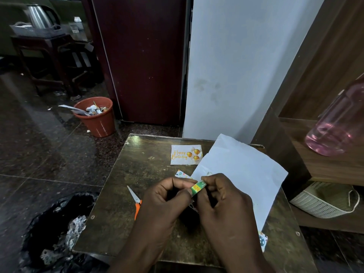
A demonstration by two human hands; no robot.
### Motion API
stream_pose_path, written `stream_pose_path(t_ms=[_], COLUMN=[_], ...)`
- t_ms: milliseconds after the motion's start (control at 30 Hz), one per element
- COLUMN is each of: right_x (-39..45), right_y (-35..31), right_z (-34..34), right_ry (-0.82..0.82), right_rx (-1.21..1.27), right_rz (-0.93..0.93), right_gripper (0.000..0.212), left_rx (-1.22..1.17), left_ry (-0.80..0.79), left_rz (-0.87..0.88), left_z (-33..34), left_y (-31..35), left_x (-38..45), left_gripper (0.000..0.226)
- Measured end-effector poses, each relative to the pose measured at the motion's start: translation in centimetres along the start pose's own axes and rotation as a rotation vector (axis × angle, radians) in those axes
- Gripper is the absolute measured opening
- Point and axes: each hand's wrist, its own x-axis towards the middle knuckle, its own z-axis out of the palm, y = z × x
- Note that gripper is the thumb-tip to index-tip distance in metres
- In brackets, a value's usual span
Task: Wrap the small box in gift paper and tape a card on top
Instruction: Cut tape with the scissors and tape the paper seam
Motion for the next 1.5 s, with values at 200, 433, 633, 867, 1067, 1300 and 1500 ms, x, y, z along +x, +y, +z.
stream_pose_path(t_ms=[200,433,633,867,1067,1300,1500], right_x=[0.2,0.3,0.4,0.2,0.2,1.1,1.3], right_y=[0.0,0.0,-0.1,0.2,-0.1,0.8,1.5], right_z=[-0.2,-0.3,-0.4,-0.1,-0.4,-1.5,-1.8], right_ry=[-0.014,-0.02,-0.028,-0.076,-0.153,-0.14,-0.154], right_rx=[0.091,0.182,0.232,0.179,-0.02,-0.03,0.028], right_rz=[0.047,0.111,0.126,0.095,-0.213,-0.283,-0.207], right_gripper=[0.015,0.013,0.012,0.015,0.045,0.032,0.031], left_rx=[0.054,0.106,0.003,0.138,0.218,0.218,0.203], left_ry=[0.004,0.004,-0.023,-0.054,-0.019,-0.04,-0.059], left_rz=[0.041,0.049,0.031,0.098,0.112,0.086,0.034], left_z=[0.0,0.2,0.0,-0.4,-1.2,-1.2,-0.9], left_y=[0.2,0.8,0.2,0.0,0.5,0.8,0.9], left_x=[-0.2,-0.5,-0.2,-0.1,0.2,0.2,-0.1], left_gripper=[0.011,0.029,0.013,0.018,0.01,0.007,0.015])
